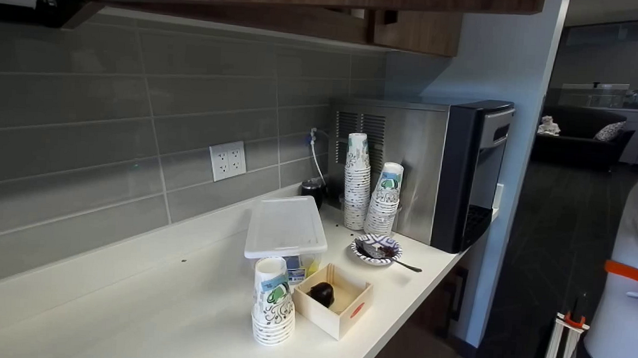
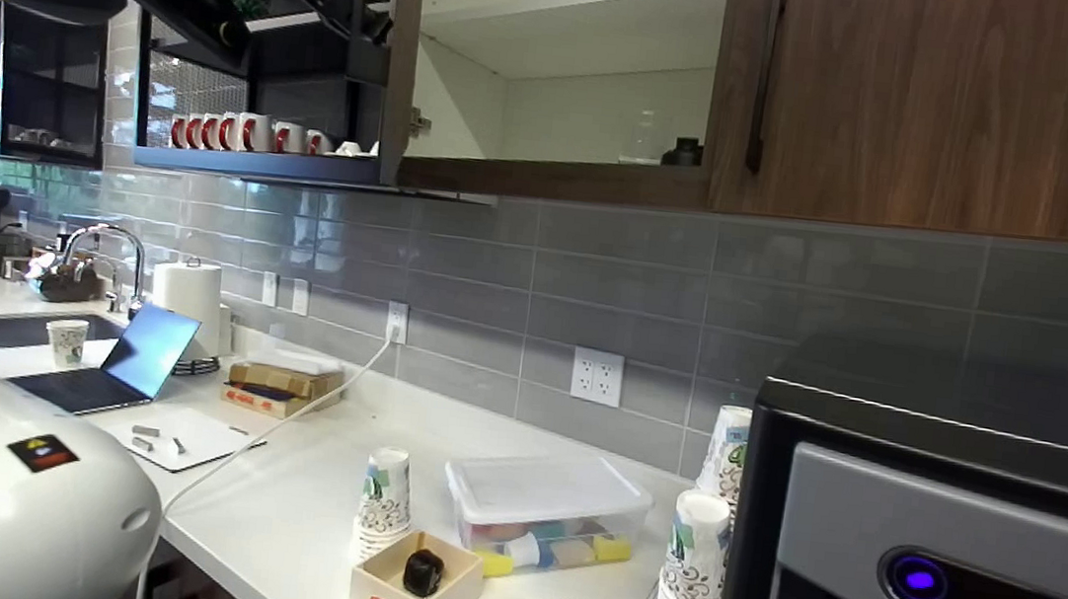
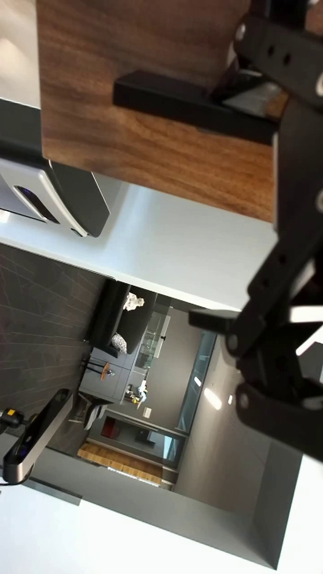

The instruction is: Open and close the top left cabinet door

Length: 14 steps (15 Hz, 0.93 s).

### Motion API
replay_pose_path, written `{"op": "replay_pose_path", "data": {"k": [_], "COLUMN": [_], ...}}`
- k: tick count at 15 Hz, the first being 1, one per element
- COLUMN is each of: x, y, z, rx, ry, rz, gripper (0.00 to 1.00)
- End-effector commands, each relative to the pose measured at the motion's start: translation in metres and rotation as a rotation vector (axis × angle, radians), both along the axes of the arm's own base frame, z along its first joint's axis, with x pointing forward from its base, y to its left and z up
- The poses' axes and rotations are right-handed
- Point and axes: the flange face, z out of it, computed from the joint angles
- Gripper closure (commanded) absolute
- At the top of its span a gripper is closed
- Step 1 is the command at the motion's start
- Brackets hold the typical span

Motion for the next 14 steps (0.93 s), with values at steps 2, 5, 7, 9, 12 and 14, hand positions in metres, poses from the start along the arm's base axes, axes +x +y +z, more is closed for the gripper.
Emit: {"op": "replay_pose_path", "data": {"k": [2, 5, 7, 9, 12, 14], "x": [-0.010, -0.014, -0.016, -0.015, -0.014, -0.012], "y": [0.026, 0.032, 0.034, 0.032, 0.028, 0.023], "z": [-0.012, -0.013, -0.012, -0.011, -0.009, -0.007], "rx": [-0.008, -0.018, -0.023, -0.022, -0.017, -0.024], "ry": [0.021, 0.029, 0.032, 0.026, 0.021, 0.009], "rz": [0.069, 0.076, 0.078, 0.075, 0.076, 0.056], "gripper": [0.00, 0.00, 0.00, 0.00, 0.00, 0.00]}}
